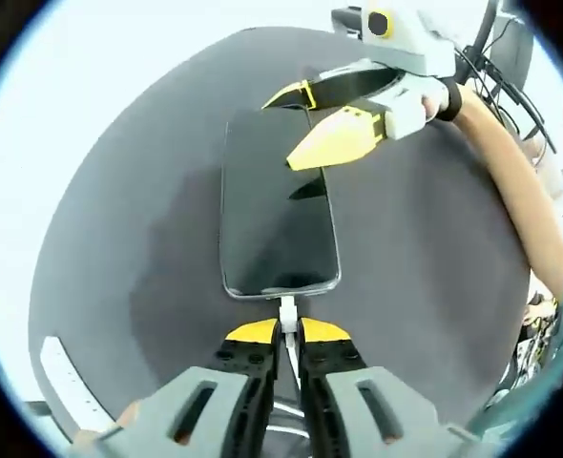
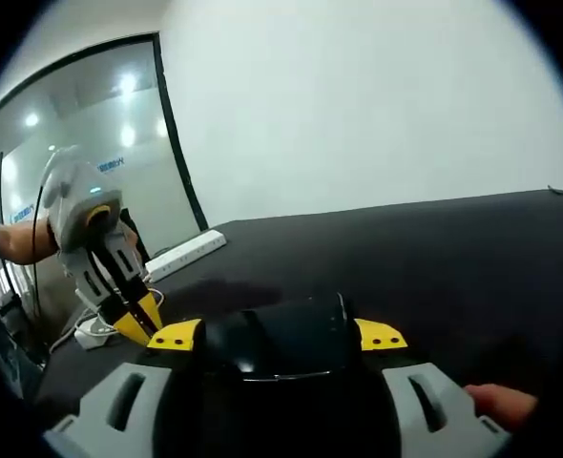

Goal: Connect the charging cable to the phone, plug the charger into the socket, and turn on the power strip switch to charge the phone.

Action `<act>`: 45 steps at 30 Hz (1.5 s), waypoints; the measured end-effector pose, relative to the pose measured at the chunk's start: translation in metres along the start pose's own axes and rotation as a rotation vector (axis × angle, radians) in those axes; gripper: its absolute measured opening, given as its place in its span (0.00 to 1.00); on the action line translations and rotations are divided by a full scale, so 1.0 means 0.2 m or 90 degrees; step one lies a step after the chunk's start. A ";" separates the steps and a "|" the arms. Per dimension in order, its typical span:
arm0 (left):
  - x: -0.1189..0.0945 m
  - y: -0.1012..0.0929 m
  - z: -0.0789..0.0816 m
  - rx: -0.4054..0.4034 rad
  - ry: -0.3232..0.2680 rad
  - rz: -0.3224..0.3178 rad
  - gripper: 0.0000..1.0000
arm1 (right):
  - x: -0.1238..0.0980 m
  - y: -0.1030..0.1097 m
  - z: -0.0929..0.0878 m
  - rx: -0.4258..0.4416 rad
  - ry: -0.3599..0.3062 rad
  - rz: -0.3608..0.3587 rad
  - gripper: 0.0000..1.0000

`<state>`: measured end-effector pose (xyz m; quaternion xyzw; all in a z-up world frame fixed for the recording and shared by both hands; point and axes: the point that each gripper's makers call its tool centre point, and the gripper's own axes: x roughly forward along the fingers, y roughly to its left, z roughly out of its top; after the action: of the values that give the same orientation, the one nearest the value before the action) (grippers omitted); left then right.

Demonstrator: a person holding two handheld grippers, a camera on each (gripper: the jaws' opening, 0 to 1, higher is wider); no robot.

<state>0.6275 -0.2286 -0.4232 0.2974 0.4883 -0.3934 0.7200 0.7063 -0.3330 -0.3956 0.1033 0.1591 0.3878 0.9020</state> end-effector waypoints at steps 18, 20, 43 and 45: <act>0.02 -0.01 -0.01 -0.086 -0.001 -0.051 0.03 | 0.00 0.00 0.00 -0.001 -0.001 -0.002 0.59; 0.02 -0.01 -0.02 -0.105 -0.007 -0.073 0.03 | 0.00 -0.01 0.01 -0.002 -0.001 -0.002 0.59; 0.02 -0.01 0.04 0.005 -0.007 -0.009 0.00 | 0.00 0.00 0.00 0.001 -0.001 0.001 0.58; 0.02 -0.03 0.03 0.009 0.003 0.003 0.00 | 0.01 0.01 0.00 0.003 -0.002 0.002 0.59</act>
<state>0.6257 -0.2370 -0.4246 0.3044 0.4865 -0.3948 0.7175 0.7064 -0.3312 -0.3947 0.1060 0.1583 0.3890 0.9013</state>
